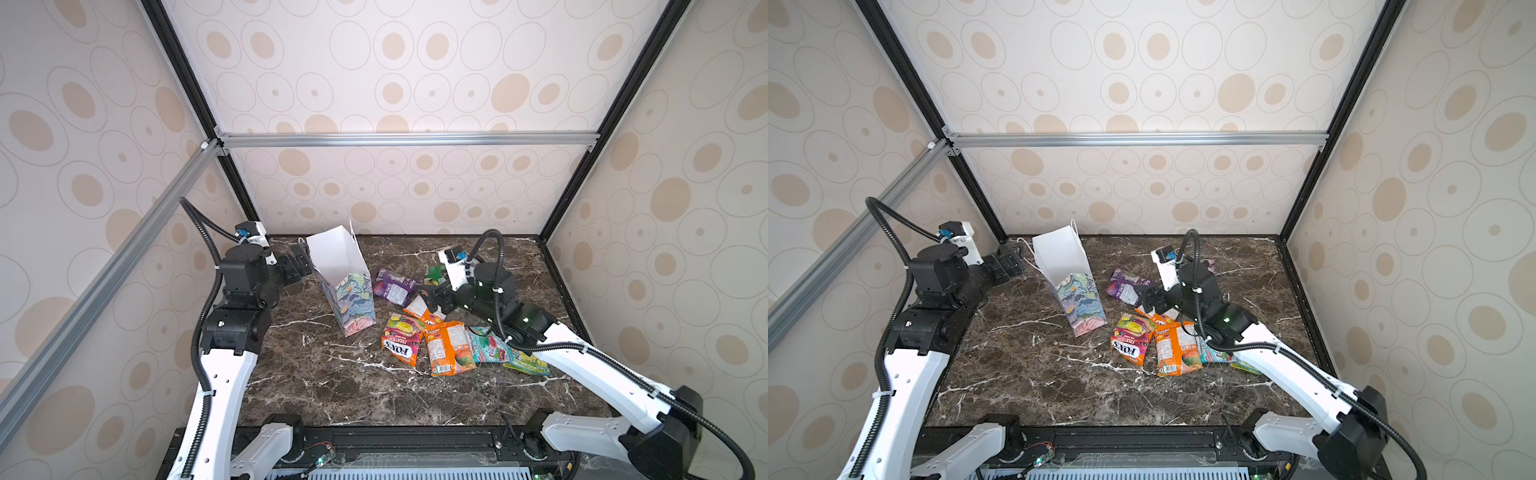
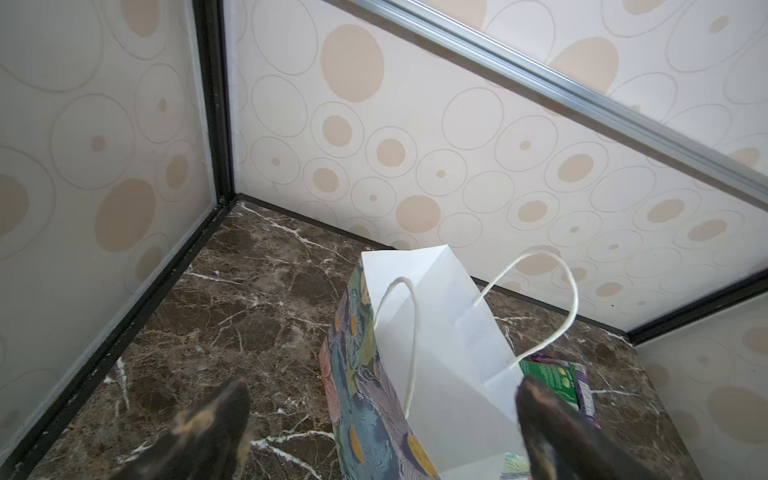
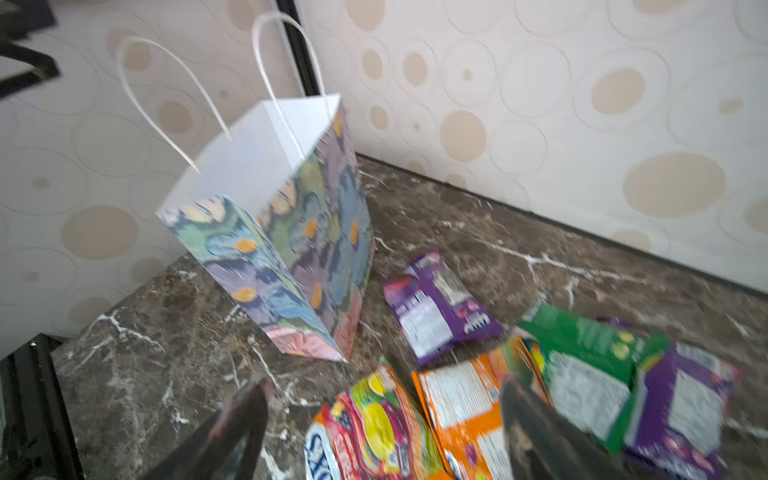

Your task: Place the snacks into the paper bag

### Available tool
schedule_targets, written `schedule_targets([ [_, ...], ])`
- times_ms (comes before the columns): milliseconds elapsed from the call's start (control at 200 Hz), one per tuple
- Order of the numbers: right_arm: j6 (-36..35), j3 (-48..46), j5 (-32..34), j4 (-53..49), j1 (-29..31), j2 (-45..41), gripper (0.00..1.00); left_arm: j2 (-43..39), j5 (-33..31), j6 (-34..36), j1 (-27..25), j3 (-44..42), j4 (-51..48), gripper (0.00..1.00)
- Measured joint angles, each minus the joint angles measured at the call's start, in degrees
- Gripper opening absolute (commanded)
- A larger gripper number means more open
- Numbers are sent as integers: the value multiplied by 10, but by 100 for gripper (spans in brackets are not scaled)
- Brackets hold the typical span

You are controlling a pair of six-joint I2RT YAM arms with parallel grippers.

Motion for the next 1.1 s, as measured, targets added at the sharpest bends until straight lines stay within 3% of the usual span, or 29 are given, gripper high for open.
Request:
schedule_targets([
  [280,-14,214,70,46,89,220,83,22,30,15,0,3,-28,100],
  [435,-26,344,111,27,94,338,81,6,40,30,0,3,-29,100],
  [595,-35,416,135,3,92,400,73,3,48,38,0,2,-33,100],
  [685,-38,453,140,-7,92,424,63,-1,54,40,0,0,-33,100],
  [915,-42,483,148,-22,93,439,12,2,63,49,0,0,-33,100],
  [1095,-35,474,153,-14,99,436,5,24,44,61,0,1,-35,100],
])
